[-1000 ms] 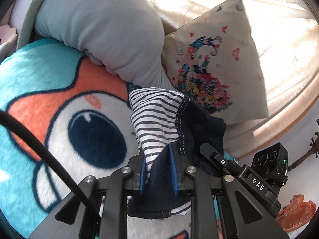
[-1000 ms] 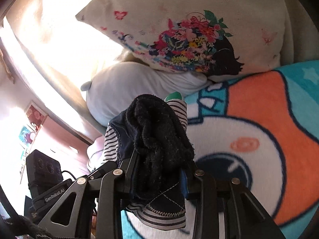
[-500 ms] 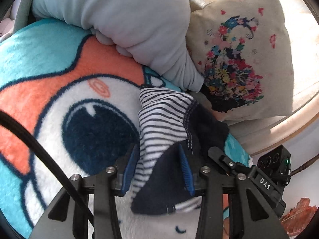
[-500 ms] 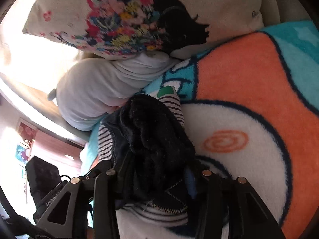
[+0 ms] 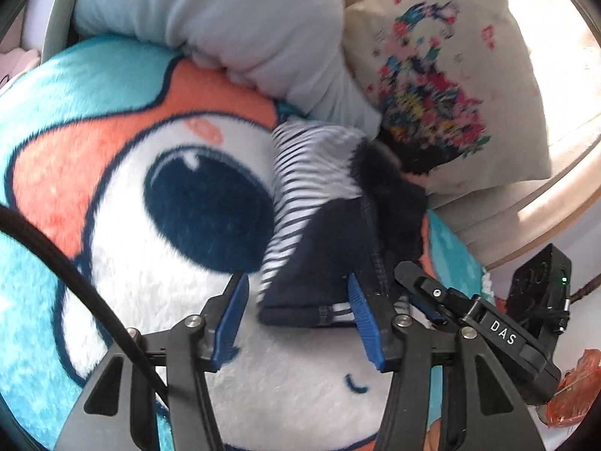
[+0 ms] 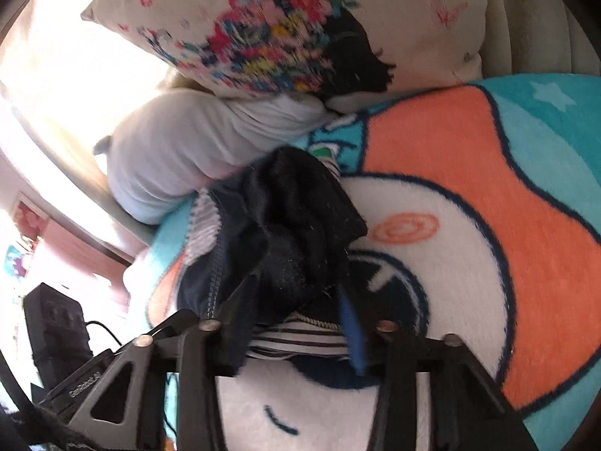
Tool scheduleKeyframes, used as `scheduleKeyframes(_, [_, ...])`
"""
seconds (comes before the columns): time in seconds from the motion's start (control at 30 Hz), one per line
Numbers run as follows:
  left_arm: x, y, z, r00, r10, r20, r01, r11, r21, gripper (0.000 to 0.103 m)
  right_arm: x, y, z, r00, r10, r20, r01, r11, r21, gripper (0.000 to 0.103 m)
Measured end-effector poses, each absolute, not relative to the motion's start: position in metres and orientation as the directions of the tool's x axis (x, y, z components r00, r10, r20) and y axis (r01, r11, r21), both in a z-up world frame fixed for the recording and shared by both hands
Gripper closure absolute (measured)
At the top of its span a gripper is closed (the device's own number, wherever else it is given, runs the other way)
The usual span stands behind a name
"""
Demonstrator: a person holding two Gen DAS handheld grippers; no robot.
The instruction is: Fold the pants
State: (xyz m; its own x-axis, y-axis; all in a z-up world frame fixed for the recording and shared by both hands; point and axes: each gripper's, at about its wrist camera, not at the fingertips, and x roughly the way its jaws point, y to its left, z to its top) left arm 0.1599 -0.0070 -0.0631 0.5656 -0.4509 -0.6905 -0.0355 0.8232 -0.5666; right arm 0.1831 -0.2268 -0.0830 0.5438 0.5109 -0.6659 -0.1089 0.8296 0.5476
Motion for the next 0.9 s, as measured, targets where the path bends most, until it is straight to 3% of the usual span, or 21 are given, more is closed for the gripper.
scheduleKeyframes(0.3, [0.159,-0.009,-0.061,0.572,-0.452,-0.685,-0.025,0.825,-0.565,0.051,0.178,-0.232,-0.084,0.548,0.517,-0.657,-0.123,0.827,0.548,0.061])
scheduleKeyframes(0.37, [0.159,-0.004,-0.053,0.588,-0.469,-0.659,-0.02,0.806,-0.592,0.051,0.178,-0.236,-0.074,0.565,0.533,-0.63,-0.134,0.812,0.568,0.049])
scheduleKeyframes(0.4, [0.159,-0.002,-0.05,0.598,-0.472,-0.648,-0.018,0.8,-0.599,0.051,0.18,-0.238,-0.07,0.573,0.539,-0.618,-0.138,0.807,0.575,0.037])
scheduleKeyframes(0.43, [0.161,0.0,-0.045,0.612,-0.471,-0.635,-0.017,0.795,-0.606,0.05,0.184,-0.241,-0.065,0.584,0.542,-0.604,-0.143,0.802,0.581,0.033])
scheduleKeyframes(0.6, [0.19,0.001,-0.039,0.631,-0.46,-0.624,-0.031,0.789,-0.614,0.049,0.211,-0.241,-0.056,0.59,0.538,-0.602,-0.148,0.805,0.574,0.033])
scheduleKeyframes(0.7, [0.207,-0.001,-0.043,0.63,-0.452,-0.631,-0.038,0.794,-0.607,0.049,0.229,-0.238,-0.062,0.574,0.543,-0.613,-0.144,0.804,0.578,0.037])
scheduleKeyframes(0.8, [0.223,-0.004,-0.059,0.599,-0.432,-0.674,-0.084,0.803,-0.59,0.05,0.238,-0.233,-0.067,0.565,0.517,-0.643,-0.135,0.827,0.546,0.059])
scheduleKeyframes(0.9, [0.226,-0.001,-0.073,0.59,-0.437,-0.679,-0.111,0.789,-0.604,0.051,0.242,-0.232,-0.076,0.559,0.492,-0.668,-0.11,0.842,0.528,0.065])
